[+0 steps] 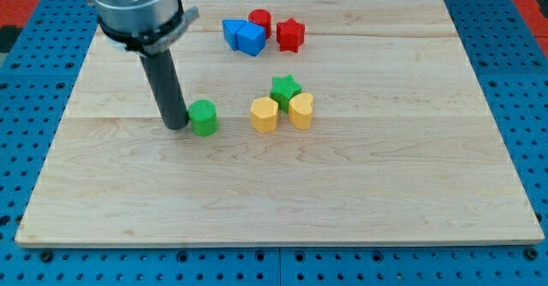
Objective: Place your arm to the left of the green circle
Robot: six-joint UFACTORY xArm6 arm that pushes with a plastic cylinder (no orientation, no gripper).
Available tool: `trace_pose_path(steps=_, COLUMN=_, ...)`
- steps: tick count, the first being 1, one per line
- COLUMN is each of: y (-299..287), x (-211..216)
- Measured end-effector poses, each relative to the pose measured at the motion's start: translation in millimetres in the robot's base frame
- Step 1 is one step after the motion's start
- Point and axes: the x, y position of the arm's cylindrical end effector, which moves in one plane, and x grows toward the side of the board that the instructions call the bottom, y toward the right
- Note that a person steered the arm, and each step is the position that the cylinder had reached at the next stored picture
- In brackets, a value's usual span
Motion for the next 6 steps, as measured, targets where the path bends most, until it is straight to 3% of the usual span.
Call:
trace_pose_path(steps=1, y=4, x=22)
trace_pose_path(steps=3, y=38, x=-11)
trace_pose_path(steps=4, y=21, x=-9)
trace_pose_path(steps=6, y=16, x=-52)
